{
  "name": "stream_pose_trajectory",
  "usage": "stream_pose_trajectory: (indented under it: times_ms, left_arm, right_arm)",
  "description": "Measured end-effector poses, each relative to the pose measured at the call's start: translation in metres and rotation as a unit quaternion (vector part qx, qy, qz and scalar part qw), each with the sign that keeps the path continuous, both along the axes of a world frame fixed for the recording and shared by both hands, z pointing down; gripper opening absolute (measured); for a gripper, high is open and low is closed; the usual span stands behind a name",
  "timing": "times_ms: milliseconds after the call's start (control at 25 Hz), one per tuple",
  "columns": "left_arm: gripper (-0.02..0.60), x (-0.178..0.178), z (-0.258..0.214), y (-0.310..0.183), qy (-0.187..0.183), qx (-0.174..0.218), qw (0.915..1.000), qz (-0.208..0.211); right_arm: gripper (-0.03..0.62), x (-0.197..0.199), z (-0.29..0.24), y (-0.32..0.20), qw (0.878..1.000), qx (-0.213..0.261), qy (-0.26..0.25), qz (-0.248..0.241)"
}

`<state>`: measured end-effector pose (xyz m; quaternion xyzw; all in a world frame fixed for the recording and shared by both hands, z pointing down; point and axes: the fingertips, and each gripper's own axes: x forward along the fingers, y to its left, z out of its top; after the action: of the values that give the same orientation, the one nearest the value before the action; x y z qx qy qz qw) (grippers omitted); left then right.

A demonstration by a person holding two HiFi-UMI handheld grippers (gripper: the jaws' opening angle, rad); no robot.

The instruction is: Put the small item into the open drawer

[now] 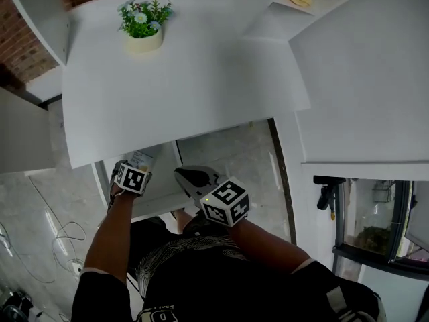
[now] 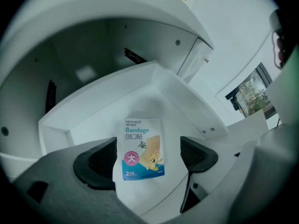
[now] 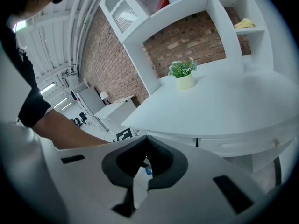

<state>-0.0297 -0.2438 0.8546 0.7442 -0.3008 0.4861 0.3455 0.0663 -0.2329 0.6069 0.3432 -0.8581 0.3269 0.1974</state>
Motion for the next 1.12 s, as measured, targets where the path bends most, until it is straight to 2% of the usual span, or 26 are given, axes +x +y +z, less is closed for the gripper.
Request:
stream_pose_trajectory:
  times_ms: [280,360,520,560,640,800,960,1040,1120]
  left_arm:
    - [0.417,-0.010,-0.058,0.007,0.016,0.038,0.9982,-0.043]
    - [0.417,-0.020,-0.081,0.005,0.010,0.067,0.9961,-0.057]
    - [0.405,-0.033,-0.118,0.010,0.030,0.092,0.9896,-0.106]
    - [0.384,-0.036,-0.127,0.013,0.029,0.100,0.9879,-0.114]
    - [0.297,-0.044,-0.142,0.018,0.023,0.115,0.9850,-0.126]
    - [0.205,-0.056,-0.175,0.023,0.027,0.157,0.9778,-0.137]
    - [0.079,-0.067,-0.204,0.038,0.033,0.170,0.9730,-0.153]
    - [0.037,-0.073,-0.222,0.041,0.036,0.189,0.9684,-0.159]
    - [0.021,-0.077,-0.239,0.047,0.050,0.203,0.9643,-0.163]
  right_arm:
    - [0.005,-0.007,-0.021,0.001,0.999,0.013,-0.014,-0.035]
    - [0.005,-0.011,-0.027,0.002,0.998,0.023,-0.016,-0.050]
    - [0.005,-0.020,-0.034,0.007,0.996,0.035,-0.019,-0.078]
    - [0.005,-0.022,-0.036,0.009,0.996,0.037,-0.021,-0.084]
    - [0.005,-0.024,-0.041,0.013,0.994,0.043,-0.023,-0.094]
    - [0.005,-0.031,-0.049,0.022,0.993,0.052,-0.024,-0.103]
    - [0.005,-0.038,-0.062,0.031,0.992,0.066,-0.028,-0.103]
    - [0.005,-0.042,-0.068,0.037,0.992,0.072,-0.030,-0.101]
    - [0.005,-0.047,-0.073,0.047,0.992,0.078,-0.032,-0.097]
